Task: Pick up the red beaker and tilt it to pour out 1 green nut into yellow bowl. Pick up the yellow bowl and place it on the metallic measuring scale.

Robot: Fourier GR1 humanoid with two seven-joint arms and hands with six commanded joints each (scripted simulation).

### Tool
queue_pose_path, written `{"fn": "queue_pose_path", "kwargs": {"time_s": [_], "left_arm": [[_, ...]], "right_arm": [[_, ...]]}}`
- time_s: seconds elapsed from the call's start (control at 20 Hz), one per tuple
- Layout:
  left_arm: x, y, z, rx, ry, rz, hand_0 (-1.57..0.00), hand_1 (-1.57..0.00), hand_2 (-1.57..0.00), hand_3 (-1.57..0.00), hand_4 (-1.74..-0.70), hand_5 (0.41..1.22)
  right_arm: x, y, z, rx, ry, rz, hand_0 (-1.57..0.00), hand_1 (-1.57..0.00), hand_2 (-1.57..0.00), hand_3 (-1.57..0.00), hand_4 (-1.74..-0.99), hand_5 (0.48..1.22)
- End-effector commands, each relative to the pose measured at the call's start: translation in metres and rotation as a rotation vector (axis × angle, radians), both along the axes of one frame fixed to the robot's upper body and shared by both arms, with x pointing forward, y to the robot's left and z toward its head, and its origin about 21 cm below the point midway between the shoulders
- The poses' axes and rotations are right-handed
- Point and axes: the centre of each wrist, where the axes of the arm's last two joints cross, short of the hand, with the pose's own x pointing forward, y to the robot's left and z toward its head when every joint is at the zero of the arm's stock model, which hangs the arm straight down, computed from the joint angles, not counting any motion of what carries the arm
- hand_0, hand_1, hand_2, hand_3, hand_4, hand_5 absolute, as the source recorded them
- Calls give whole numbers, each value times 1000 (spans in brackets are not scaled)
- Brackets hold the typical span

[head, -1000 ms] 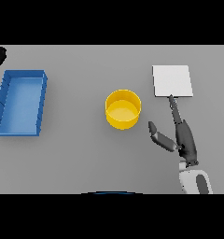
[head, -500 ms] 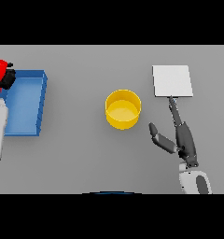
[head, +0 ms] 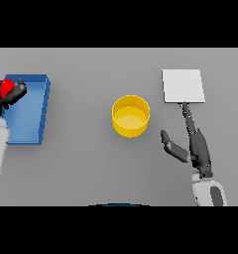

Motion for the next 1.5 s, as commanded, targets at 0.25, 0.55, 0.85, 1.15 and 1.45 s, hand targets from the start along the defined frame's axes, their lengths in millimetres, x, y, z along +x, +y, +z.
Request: {"fn": "queue_pose_path", "kwargs": {"time_s": [0.25,0.55,0.85,1.15,1.45], "left_arm": [[1,4,-8,63,91,-51,-395,-325,-334,-314,-836,657],[6,4,-12,62,54,-82,-103,-85,-87,-82,-782,651],[4,-3,-9,60,12,-111,-26,-21,-22,-21,-743,664],[2,-2,-8,64,16,-122,-6,-5,-5,-5,-737,689],[3,-1,-7,81,38,-108,-1,-1,-1,0,-745,704]], "right_arm": [[-4,3,0,-2,-6,9,1,1,1,1,-1011,639],[2,3,8,-66,33,7,1,1,1,1,-1020,640],[39,-7,40,-463,29,282,1,1,1,1,-1094,677],[72,14,61,-838,-37,508,1,1,1,1,-1207,674],[97,38,71,-1168,-94,710,1,1,1,1,-1218,707]]}}
